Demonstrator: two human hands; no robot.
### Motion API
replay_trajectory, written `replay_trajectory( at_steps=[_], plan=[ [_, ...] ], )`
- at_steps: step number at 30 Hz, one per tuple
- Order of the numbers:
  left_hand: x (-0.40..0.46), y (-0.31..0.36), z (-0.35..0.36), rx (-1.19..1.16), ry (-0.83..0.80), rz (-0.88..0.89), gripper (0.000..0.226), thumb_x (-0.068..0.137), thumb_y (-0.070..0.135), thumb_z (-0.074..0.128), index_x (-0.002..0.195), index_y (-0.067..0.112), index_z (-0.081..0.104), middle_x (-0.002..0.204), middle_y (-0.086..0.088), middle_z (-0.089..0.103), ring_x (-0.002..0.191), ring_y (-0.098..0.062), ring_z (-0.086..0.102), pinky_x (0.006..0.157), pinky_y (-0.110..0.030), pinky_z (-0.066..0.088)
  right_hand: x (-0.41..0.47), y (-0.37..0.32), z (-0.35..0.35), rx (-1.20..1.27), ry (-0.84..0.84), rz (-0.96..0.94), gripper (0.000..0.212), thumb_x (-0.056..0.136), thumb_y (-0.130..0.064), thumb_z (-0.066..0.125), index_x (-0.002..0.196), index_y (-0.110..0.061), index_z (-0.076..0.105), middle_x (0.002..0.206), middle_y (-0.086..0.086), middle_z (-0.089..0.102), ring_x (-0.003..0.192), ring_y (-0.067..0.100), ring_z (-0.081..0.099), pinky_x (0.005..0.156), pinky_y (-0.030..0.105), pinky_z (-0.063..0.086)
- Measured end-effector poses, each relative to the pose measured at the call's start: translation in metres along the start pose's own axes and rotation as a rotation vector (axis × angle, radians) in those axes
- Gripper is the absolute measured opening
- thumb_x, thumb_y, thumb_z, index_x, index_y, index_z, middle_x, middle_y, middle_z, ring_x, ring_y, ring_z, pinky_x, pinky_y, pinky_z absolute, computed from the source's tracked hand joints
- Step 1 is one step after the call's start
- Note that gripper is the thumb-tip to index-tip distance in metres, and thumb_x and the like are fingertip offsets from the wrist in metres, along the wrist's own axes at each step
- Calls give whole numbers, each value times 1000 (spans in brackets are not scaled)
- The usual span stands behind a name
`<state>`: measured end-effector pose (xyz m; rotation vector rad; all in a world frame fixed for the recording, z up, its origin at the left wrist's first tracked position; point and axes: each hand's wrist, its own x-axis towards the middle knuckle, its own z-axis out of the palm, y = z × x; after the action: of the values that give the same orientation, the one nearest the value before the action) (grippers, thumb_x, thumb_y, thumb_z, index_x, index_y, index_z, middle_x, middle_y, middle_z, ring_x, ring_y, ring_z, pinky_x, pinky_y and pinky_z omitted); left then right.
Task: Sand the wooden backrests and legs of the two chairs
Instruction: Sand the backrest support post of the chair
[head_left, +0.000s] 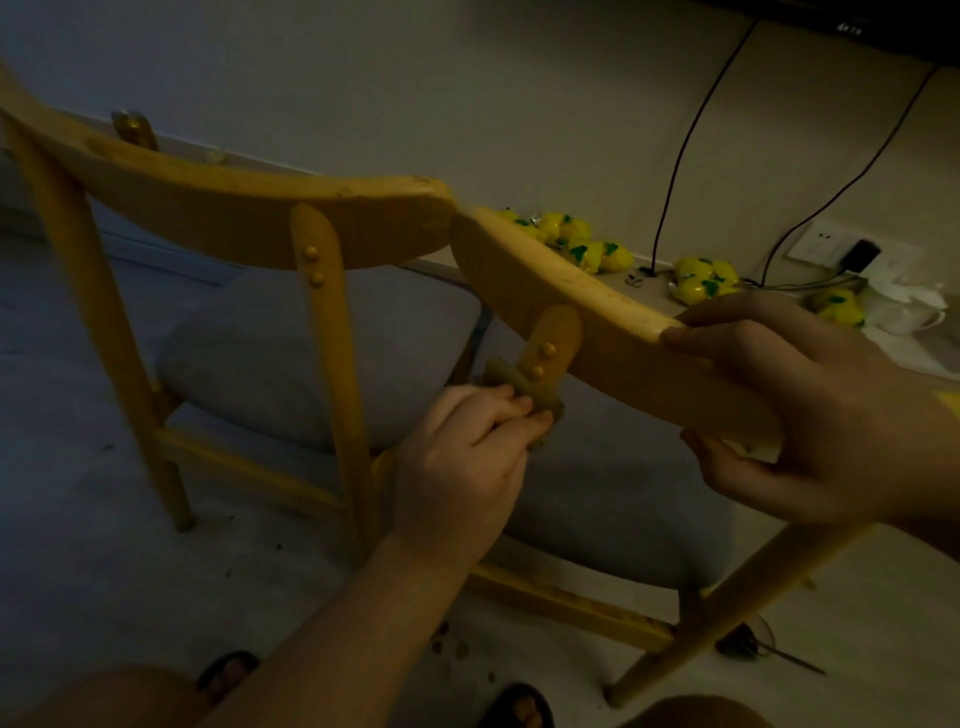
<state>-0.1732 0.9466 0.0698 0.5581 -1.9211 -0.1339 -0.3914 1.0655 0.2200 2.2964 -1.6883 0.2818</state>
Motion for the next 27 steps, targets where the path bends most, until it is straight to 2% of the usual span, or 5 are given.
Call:
replay_trajectory(
  at_steps=[8, 13, 18, 21, 27],
  plan=[
    [-32, 2, 7, 113, -100, 2, 27, 103, 16, 57, 95, 12, 83, 88, -6, 72, 81, -29, 65, 70, -40, 57, 2, -10, -6, -57, -19, 28, 64, 88, -54, 56, 134, -10, 57, 129, 13, 57, 96, 21, 58, 73, 10, 31],
    [-13, 1, 10, 84, 5, -28, 32, 106, 16, 51, 98, 10, 82, 89, -9, 68, 87, -28, 63, 82, -33, 54, 3, -9, -4, -52, -18, -4, 66, 89, -55, 55, 135, -8, 55, 127, 16, 57, 96, 26, 60, 62, 26, 47],
    [-46, -1, 18, 109, -57, -107, 29, 101, 10, 56, 91, 10, 83, 80, -9, 67, 76, -31, 64, 68, -43, 57, 2, -6, -3, -33, 5, -10, 64, 89, -55, 55, 135, -11, 54, 127, 13, 56, 98, 23, 58, 65, 20, 44],
    [-47, -10, 14, 94, -75, -77, 28, 99, 8, 56, 89, 10, 83, 81, -8, 67, 79, -31, 65, 73, -42, 57, 3, -4, -1, -15, 28, -17, 64, 88, -56, 56, 135, -12, 54, 128, 13, 55, 96, 26, 59, 65, 33, 53],
    [-20, -6, 11, -64, 36, -209, 21, 83, -3, 65, 88, 12, 80, 98, -4, 64, 93, -17, 63, 87, -15, 46, 2, 0, 4, 9, 46, 1, 66, 88, -58, 56, 137, -14, 53, 130, 10, 54, 100, 27, 60, 69, 35, 54]
  ],
)
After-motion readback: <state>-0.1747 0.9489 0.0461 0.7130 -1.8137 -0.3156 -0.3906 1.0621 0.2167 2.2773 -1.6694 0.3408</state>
